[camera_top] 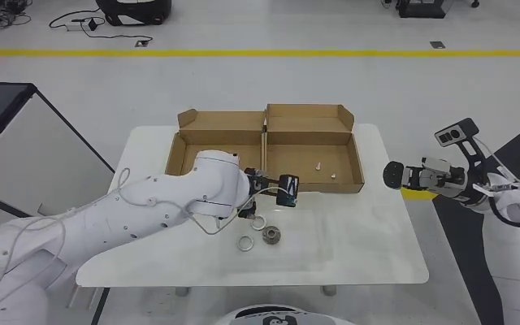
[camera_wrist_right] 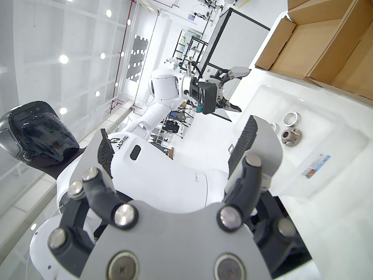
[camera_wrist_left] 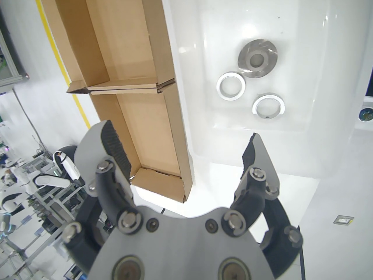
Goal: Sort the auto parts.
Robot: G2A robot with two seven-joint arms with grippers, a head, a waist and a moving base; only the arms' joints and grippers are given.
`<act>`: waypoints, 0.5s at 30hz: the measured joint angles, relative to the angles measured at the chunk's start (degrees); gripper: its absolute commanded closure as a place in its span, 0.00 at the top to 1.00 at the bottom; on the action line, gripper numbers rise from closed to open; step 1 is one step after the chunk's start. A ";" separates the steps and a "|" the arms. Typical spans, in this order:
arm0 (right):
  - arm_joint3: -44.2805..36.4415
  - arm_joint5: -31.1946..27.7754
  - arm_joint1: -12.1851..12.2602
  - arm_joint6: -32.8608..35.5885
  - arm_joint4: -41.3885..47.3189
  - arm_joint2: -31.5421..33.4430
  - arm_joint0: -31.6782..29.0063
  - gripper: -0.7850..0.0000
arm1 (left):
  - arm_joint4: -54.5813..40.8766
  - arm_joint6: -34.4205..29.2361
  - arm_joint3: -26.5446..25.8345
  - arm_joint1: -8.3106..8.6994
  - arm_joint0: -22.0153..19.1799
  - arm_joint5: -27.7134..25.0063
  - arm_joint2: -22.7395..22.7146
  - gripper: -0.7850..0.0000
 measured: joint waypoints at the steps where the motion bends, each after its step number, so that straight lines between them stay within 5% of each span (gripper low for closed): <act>1: 0.00 0.00 0.00 0.00 0.00 0.00 0.00 1.00 | 0.27 0.09 -0.26 0.08 0.38 -0.08 0.22 1.00; 15: 0.00 0.00 0.00 0.00 0.00 0.00 0.00 1.00 | 2.31 2.89 0.41 -1.24 4.99 0.48 1.76 1.00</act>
